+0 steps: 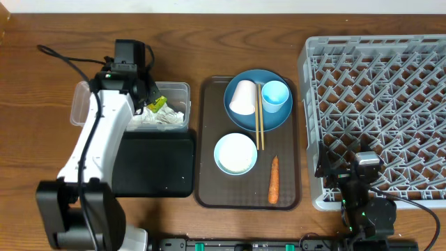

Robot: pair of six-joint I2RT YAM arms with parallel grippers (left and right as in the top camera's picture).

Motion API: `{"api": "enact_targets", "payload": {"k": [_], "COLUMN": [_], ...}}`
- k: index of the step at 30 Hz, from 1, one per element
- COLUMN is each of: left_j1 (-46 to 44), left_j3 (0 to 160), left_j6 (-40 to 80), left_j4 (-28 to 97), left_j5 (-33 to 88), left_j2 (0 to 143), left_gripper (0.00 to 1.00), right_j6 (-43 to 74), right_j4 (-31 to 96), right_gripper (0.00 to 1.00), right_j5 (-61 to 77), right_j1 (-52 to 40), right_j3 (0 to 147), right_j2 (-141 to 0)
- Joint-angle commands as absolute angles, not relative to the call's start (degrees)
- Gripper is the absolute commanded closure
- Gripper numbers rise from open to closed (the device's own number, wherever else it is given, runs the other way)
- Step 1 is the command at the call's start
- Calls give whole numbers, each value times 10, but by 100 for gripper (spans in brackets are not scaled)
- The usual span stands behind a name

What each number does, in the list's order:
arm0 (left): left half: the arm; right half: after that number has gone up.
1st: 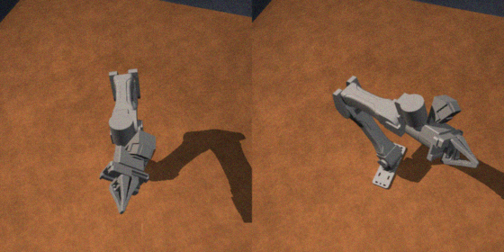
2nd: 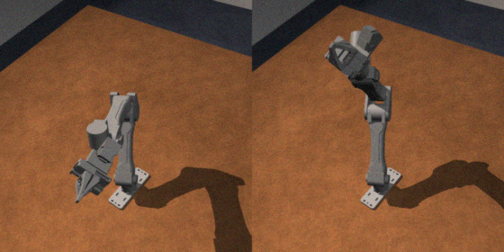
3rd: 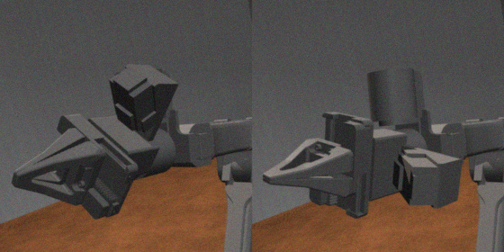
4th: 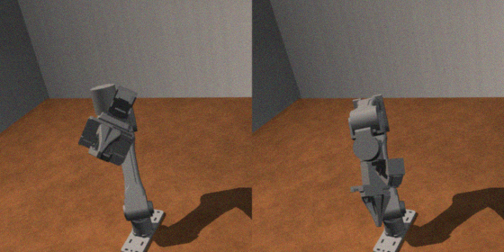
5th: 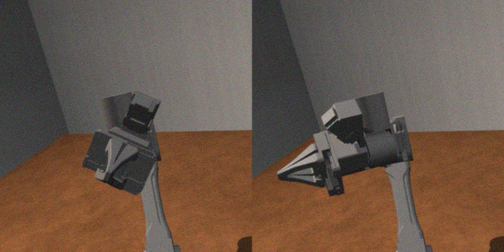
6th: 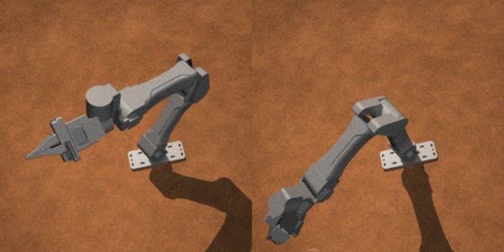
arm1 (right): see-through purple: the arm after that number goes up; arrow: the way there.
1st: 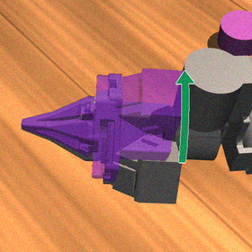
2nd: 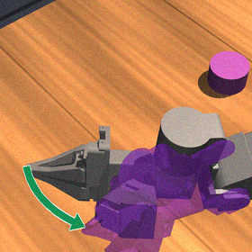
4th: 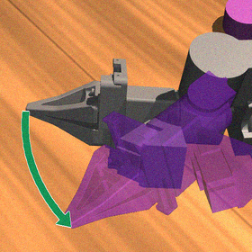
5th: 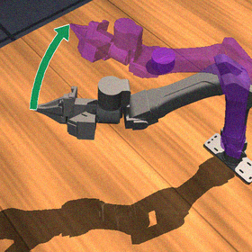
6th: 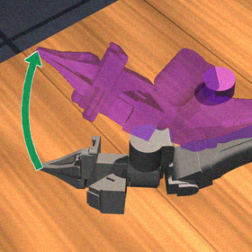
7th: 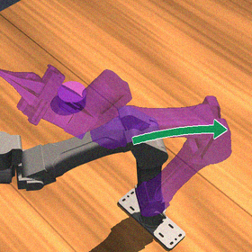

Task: Sort waste into correct bins and load items into the dishwasher rack
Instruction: 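Carry the foil wrapper left into the clear bin and release, then move the left gripper back over the pink cup on the blue plate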

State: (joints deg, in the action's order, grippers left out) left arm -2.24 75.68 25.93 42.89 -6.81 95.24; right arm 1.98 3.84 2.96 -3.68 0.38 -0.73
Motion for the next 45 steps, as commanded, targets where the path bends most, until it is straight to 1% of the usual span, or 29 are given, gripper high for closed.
{"api": "enact_targets", "payload": {"k": [1,2,3,4,11,13,17,19,24,28,31,35,38,45], "left_j1": [-18,-17,-16,-14,-11,-11,-23,-45,-149,-245,-290,-310,-310,-309], "left_j3": [759,759,759,761,766,766,766,766,766,766,766,766,766,766], "left_j6": [269,269,269,269,267,267,236,225,209,202,235,273,329,338], "left_j4": [423,422,422,422,427,436,483,518,577,561,527,473,446,398], "left_j5": [-69,-69,-69,-69,-64,-24,117,141,141,109,74,66,66,70], "left_j2": [974,974,973,969,900,872,809,783,744,752,770,797,828,908], "left_gripper": [88,83,62,46,30,30,30,30,30,30,30,30,30,30], "right_j6": [25,25,25,25,25,25,25,25,25,25,25,25,25,25], "right_j4": [41,41,41,41,41,41,41,41,41,41,41,41,41,41], "right_gripper": [1,1,1,1,1,1,1,1,1,1,1,1,1,1], "right_j5": [28,28,28,28,28,28,28,28,28,28,28,28,28,28], "right_j1": [-53,-53,-53,-53,-53,-53,-53,-53,-53,-53,-53,-53,-53,-53], "right_j3": [3,3,3,3,3,3,3,3,3,3,3,3,3,3], "right_j2": [-8,-8,-8,-8,-8,-8,-8,-8,-8,-8,-8,-8,-8,-8]}}
